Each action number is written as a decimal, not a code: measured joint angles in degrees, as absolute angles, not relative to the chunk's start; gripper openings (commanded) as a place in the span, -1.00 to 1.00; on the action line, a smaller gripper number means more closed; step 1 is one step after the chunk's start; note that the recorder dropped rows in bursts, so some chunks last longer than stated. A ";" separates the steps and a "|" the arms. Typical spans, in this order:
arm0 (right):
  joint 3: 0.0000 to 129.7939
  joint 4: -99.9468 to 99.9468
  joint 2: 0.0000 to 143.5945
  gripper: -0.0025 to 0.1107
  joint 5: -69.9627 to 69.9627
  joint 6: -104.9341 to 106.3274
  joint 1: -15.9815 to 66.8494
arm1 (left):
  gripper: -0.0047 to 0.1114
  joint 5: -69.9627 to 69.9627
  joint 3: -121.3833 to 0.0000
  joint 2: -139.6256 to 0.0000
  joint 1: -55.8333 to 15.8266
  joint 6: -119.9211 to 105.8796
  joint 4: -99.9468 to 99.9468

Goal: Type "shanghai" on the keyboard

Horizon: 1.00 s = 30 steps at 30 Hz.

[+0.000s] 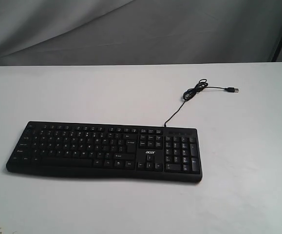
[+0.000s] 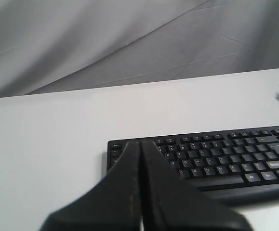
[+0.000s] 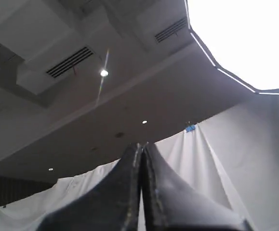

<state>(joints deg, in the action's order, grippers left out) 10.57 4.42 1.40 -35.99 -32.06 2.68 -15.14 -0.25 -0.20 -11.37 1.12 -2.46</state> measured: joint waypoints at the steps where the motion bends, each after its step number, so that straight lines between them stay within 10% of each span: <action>1: 18.88 5.80 5.15 -0.96 -30.02 -33.07 2.68 | -0.92 -15.14 -0.25 -0.20 -11.37 1.12 -2.46; 15: 83.45 35.13 63.44 -0.96 41.84 -9.23 2.68 | -0.92 -15.14 -0.25 -0.20 -11.37 1.12 -2.46; 20: 89.36 -7.64 88.16 -0.96 63.85 23.24 2.34 | -0.92 -15.14 -0.25 -0.20 -11.37 1.12 -2.46; 30: 75.17 -26.64 98.76 -0.96 46.68 47.49 16.71 | -0.92 -15.14 -0.25 -0.20 -11.37 1.12 -2.46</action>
<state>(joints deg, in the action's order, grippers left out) 75.17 -26.64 98.76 46.68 47.49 16.71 -15.14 -0.25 -0.20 -11.37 1.12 -2.46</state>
